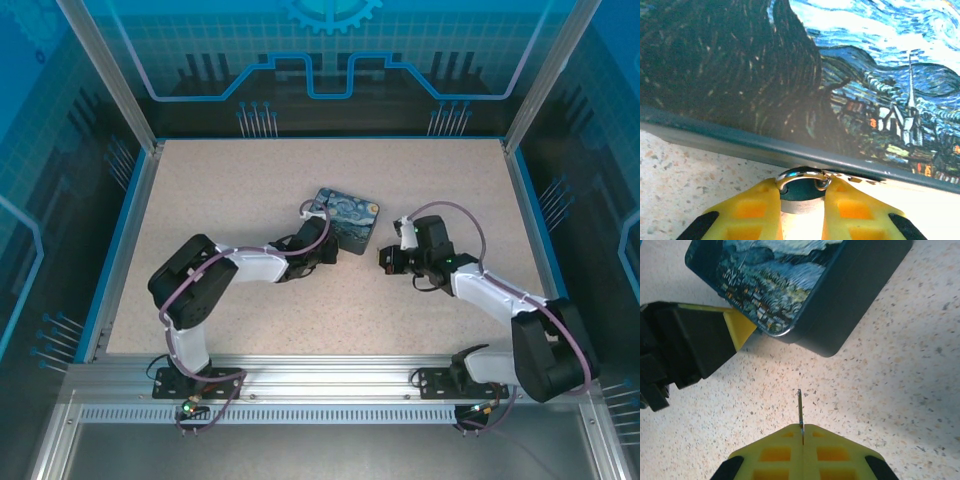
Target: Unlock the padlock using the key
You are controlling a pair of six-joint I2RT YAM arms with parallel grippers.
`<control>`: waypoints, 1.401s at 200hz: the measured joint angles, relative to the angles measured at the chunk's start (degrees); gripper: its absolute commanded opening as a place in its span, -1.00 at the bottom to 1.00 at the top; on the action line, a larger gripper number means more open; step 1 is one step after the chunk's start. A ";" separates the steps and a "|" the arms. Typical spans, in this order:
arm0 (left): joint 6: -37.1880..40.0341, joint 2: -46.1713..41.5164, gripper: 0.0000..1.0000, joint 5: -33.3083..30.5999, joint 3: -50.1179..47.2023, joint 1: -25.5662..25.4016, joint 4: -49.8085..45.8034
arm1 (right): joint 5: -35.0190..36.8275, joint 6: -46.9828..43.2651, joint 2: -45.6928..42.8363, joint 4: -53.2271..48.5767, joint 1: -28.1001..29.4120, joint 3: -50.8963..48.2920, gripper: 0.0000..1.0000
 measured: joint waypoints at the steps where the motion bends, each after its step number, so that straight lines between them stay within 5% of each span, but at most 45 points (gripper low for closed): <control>1: -0.17 0.00 -0.83 0.13 0.00 0.00 -0.02 | 0.00 0.00 0.07 0.02 0.07 -0.02 -1.00; 85: -8.66 -2.71 -0.86 4.52 0.00 0.00 -2.40 | -0.57 -2.38 5.29 9.70 7.13 -1.57 -1.00; 174: -21.77 -6.82 -0.93 10.01 -1.46 0.00 -1.88 | 0.04 -15.76 5.60 19.10 9.57 -6.64 -1.00; 280: -27.30 -9.27 -0.98 12.17 -3.28 -0.02 -1.38 | 2.23 -19.21 9.90 22.49 10.93 -7.02 -1.00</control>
